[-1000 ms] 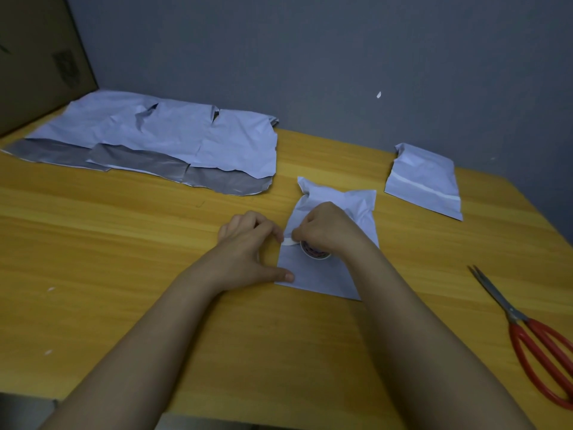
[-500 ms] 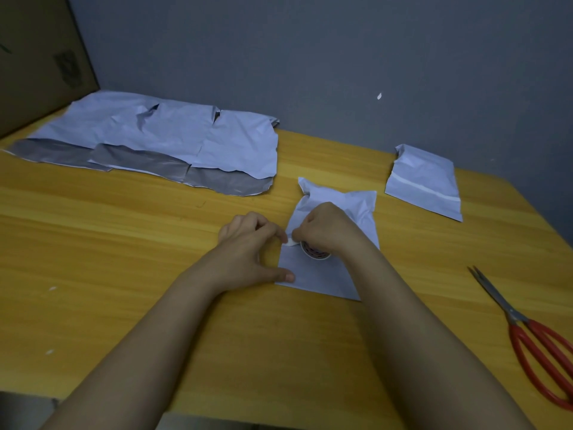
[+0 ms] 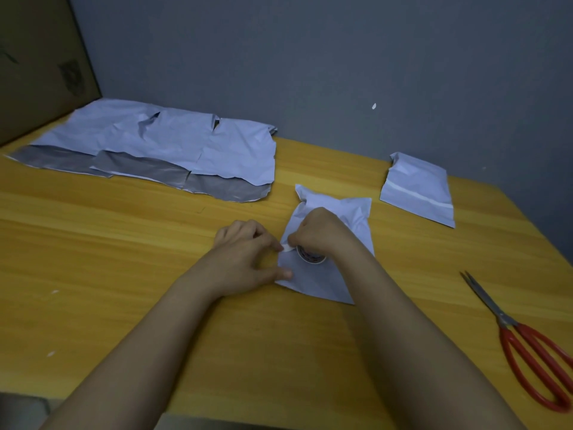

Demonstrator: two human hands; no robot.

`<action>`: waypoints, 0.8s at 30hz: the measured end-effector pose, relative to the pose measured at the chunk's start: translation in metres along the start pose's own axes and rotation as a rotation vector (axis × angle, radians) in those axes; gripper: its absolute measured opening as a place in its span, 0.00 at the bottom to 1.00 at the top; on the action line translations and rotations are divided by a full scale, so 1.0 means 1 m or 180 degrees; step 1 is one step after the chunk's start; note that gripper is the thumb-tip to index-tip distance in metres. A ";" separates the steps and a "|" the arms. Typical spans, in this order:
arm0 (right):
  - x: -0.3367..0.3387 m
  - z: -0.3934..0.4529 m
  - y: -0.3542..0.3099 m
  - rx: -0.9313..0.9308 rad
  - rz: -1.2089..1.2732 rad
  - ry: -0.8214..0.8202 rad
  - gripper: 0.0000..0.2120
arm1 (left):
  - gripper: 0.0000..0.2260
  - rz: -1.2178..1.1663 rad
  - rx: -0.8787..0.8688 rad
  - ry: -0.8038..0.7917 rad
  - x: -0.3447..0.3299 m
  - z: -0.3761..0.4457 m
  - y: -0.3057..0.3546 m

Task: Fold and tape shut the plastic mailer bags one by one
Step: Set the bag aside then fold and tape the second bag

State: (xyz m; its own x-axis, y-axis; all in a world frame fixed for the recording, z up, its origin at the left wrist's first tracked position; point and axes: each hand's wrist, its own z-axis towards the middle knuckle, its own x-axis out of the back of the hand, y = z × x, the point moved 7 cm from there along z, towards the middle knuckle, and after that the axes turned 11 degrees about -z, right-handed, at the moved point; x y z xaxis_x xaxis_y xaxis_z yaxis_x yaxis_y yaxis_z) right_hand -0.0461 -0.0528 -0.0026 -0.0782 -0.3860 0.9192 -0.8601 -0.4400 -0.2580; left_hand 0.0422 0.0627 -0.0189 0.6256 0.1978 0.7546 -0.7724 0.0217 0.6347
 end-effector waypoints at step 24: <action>0.001 -0.009 -0.005 0.0200 -0.0184 0.0158 0.17 | 0.17 0.1498 -0.0194 0.0639 -0.018 -0.007 0.032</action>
State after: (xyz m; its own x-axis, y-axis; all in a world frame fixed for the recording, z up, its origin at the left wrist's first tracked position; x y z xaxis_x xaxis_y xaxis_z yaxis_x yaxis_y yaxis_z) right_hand -0.0464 -0.0431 0.0021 -0.0556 -0.3185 0.9463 -0.8308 -0.5110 -0.2208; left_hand 0.0054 0.0664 -0.0132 0.1801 0.3841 0.9056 -0.9740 -0.0591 0.2187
